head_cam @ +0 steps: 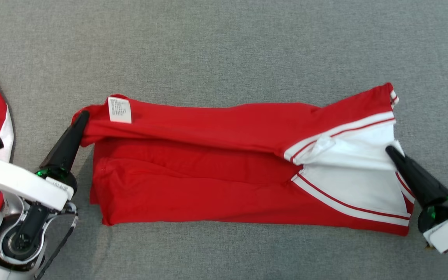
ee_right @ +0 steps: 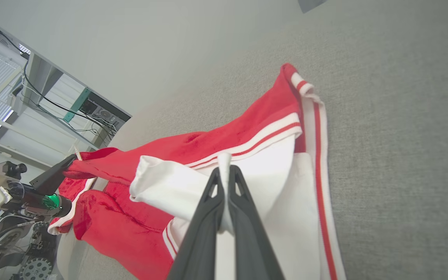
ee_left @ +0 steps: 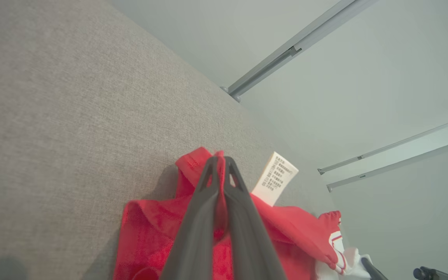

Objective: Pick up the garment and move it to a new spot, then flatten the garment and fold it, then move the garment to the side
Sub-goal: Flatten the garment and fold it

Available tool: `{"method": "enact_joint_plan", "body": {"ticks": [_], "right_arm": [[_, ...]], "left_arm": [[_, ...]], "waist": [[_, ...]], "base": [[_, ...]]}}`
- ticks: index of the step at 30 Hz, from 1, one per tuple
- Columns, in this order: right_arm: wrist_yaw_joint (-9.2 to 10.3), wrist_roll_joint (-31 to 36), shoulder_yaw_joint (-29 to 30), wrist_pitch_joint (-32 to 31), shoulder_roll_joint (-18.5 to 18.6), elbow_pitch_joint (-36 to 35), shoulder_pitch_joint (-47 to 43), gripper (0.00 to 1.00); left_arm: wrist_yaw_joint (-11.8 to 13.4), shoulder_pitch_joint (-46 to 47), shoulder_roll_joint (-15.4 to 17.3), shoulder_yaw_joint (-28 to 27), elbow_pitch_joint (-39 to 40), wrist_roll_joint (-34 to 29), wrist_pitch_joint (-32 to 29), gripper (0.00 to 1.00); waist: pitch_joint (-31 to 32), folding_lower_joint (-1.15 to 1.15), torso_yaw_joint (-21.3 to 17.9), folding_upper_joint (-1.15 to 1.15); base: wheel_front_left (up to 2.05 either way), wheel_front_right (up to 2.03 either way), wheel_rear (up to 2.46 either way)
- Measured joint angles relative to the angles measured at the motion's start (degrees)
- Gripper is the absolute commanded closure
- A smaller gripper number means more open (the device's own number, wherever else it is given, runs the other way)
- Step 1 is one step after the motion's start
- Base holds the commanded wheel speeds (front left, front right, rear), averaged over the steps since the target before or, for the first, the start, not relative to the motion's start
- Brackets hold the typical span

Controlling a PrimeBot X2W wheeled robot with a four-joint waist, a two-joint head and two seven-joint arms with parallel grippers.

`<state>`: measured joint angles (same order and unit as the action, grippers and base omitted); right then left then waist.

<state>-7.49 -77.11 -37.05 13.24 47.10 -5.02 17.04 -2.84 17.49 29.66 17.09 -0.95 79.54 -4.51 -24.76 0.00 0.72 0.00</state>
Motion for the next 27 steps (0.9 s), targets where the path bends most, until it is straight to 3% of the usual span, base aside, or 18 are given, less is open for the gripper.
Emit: {"method": "enact_joint_plan", "body": {"ticks": [5,6,7,8,9,13,16,20,23,24,27], "right_arm": [[0.0,2.5,1.0,-0.2,-2.9,2.5,-4.3,1.0],[0.0,3.5,1.6,-0.2,-3.9,3.4,-4.5,0.75],[0.0,4.3,2.4,-0.1,-4.7,4.3,-4.7,0.27],[0.0,5.6,3.4,0.0,-5.6,5.3,-4.8,0.0],[0.0,7.0,4.4,0.2,-6.4,6.4,-4.8,0.0],[0.0,13.8,10.6,1.2,-11.1,8.8,-5.8,0.0],[0.0,20.2,16.7,1.5,-15.3,8.5,-6.8,0.0],[0.0,31.7,26.9,1.8,-21.6,6.6,-8.3,0.0],[0.0,40.9,32.5,1.8,-26.6,4.4,-9.3,0.0],[0.0,40.9,32.5,1.8,-26.6,4.4,-9.3,0.0],[0.0,48.5,35.3,1.3,-30.6,3.0,-10.4,0.0]], "left_arm": [[1.3,-3.2,-0.2,0.3,-0.1,1.9,-0.9,1.0],[1.4,-4.0,-0.2,0.5,-0.3,2.2,-1.3,0.84],[1.4,-4.8,-0.5,0.8,-0.5,2.2,-1.3,0.56],[1.7,-5.4,-0.7,0.9,-0.7,2.2,-1.2,0.11],[1.8,-6.0,-0.9,1.1,-0.8,2.3,-1.0,0.0],[1.3,-7.2,-1.9,0.6,-1.2,1.2,2.3,0.0],[1.0,-7.3,-2.5,-1.2,-1.2,-2.6,8.7,0.0],[5.0,-7.2,-2.4,-2.3,-1.1,-12.0,16.9,0.0],[8.4,-7.1,-3.8,-2.9,0.3,-19.4,18.8,0.0],[8.4,-7.1,-3.8,-2.9,0.3,-19.4,18.8,0.0],[11.6,-7.2,-5.3,-3.6,2.3,-28.5,19.3,0.0]], "waist": [[0.5,0.0,-0.7,0.0],[0.6,0.0,-0.9,0.0],[0.7,0.0,-1.0,0.0],[0.9,0.0,-1.2,0.0],[1.0,0.0,-1.2,0.0],[1.8,0.0,-1.1,0.0],[2.4,0.0,-0.8,0.0],[3.7,0.0,-0.6,0.0],[4.8,0.0,-0.5,0.0],[4.8,0.0,-0.5,0.0],[6.0,0.0,-0.5,0.0]], "base": [[0.0,0.0,0.0],[0.0,0.0,0.0],[0.0,0.0,0.0],[0.0,0.0,0.0],[0.0,0.0,0.0],[0.0,0.0,0.0],[0.0,0.0,0.0],[0.0,0.0,0.0],[0.0,0.0,0.0],[0.0,0.0,0.0],[0.0,0.0,0.0]]}}
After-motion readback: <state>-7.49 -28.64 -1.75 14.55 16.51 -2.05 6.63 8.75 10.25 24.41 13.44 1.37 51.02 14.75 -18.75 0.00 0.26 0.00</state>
